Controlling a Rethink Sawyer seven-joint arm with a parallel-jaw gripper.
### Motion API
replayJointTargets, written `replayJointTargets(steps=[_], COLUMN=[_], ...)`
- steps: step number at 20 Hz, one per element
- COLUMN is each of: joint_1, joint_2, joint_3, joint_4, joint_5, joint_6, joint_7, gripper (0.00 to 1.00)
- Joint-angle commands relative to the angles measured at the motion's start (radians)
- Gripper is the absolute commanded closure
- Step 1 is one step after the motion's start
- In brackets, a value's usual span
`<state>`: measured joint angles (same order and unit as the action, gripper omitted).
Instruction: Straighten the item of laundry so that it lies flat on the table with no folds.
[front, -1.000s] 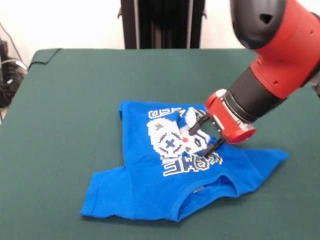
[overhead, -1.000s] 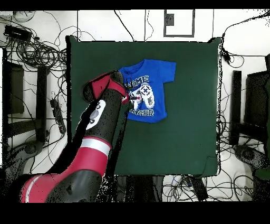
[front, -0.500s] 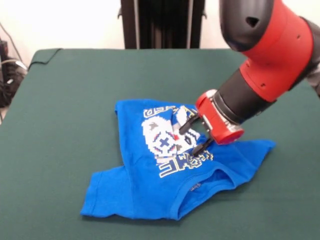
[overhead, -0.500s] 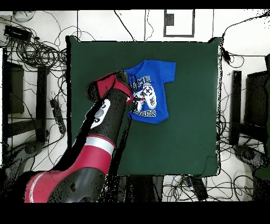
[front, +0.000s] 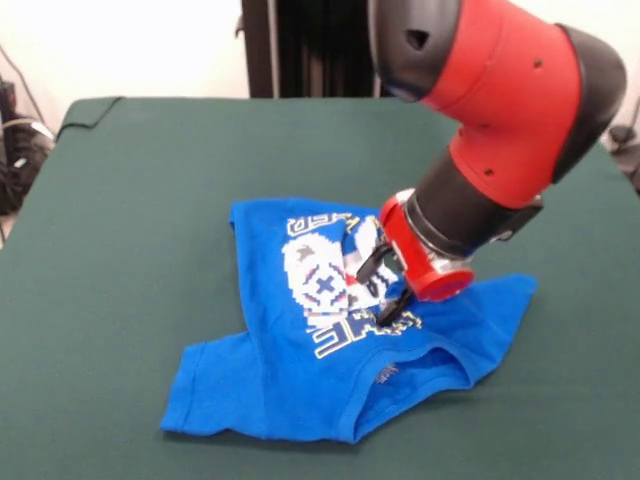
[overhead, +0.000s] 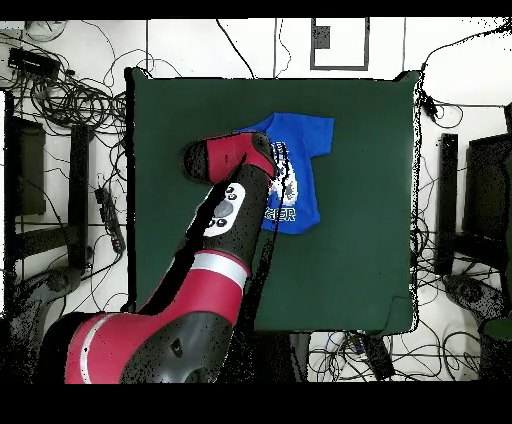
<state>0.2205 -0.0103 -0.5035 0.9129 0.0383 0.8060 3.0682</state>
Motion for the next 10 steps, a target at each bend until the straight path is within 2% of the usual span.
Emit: replayJointTargets(steps=[1,10], joint_1=[-0.026,-0.044], joint_2=[0.033,0.037], joint_3=[0.177,0.200], joint_4=[0.082,0.060], joint_5=[0.072,0.070], joint_6=[-0.130,-0.139], joint_7=[0.092,0.043], gripper=[0.00,0.00])
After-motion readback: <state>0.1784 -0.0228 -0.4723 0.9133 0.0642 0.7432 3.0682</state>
